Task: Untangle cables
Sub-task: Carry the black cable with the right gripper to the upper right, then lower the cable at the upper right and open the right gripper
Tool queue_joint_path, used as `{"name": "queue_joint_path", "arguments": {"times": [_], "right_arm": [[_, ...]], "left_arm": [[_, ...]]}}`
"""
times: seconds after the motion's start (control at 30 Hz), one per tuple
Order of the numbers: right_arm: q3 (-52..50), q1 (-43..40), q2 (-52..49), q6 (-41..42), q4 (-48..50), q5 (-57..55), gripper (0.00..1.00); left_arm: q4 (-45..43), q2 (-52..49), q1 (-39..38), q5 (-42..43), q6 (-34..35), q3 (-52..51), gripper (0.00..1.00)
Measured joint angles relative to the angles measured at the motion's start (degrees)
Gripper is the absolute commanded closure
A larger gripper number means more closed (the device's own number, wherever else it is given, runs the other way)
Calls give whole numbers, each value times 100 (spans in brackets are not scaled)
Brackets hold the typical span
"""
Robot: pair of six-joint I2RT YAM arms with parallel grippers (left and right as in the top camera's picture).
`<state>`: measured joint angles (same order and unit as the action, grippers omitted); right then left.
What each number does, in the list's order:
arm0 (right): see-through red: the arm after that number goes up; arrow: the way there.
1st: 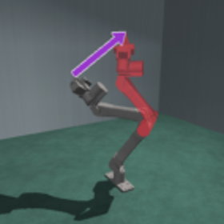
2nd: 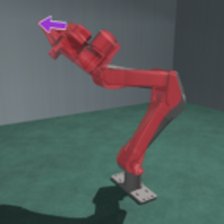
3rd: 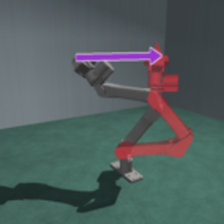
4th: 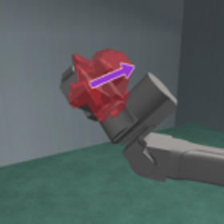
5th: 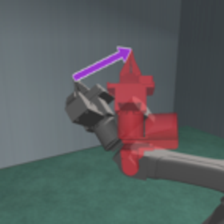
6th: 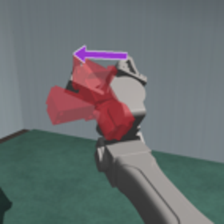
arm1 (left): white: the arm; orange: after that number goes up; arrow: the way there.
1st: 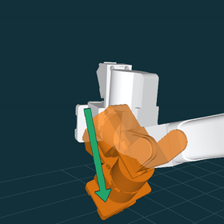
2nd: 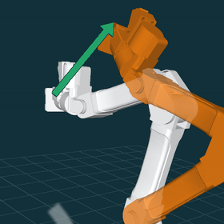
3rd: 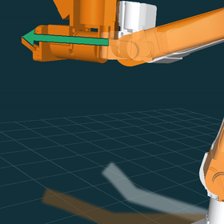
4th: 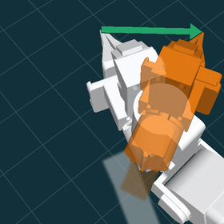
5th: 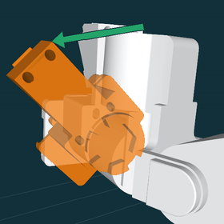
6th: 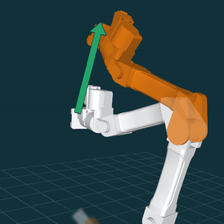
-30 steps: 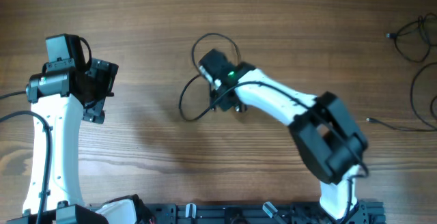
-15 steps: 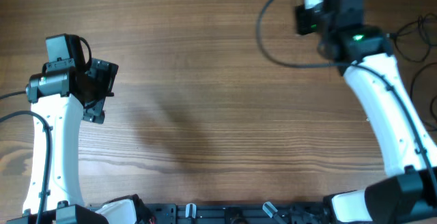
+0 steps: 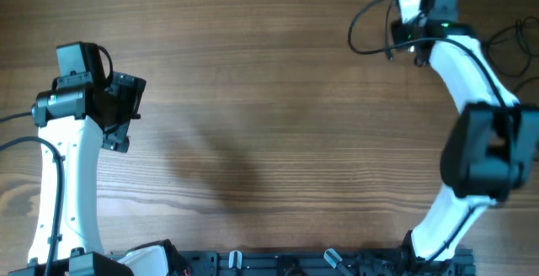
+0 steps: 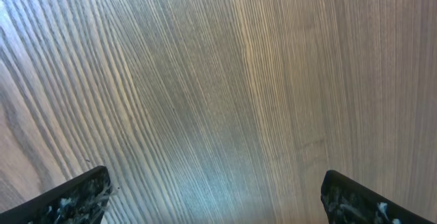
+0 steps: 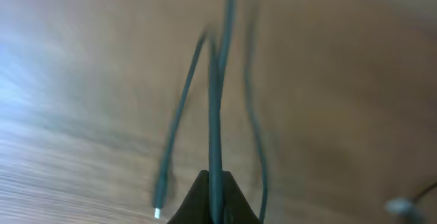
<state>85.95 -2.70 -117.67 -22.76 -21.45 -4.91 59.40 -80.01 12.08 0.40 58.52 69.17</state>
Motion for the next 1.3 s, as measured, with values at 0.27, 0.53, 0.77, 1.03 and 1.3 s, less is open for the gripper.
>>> {"name": "queue_joint_path", "arguments": {"times": [0.27, 0.53, 0.77, 1.03, 1.3], "right_arm": [[-52, -39, -525, 179, 409, -903, 96], [-52, -111, -525, -389, 1506, -2708, 96], [-52, -90, -525, -1342, 3180, -4782, 96], [-35, 133, -525, -1943, 3080, -5233, 95], [-63, 601, -525, -2044, 542, -2273, 91]], "left_arm": [[0, 0, 0, 0, 0, 0, 0], [2, 0, 0, 0, 0, 0, 0], [0, 0, 0, 4, 0, 0, 0], [0, 0, 0, 15, 0, 0, 0], [0, 0, 0, 17, 0, 0, 0]]}}
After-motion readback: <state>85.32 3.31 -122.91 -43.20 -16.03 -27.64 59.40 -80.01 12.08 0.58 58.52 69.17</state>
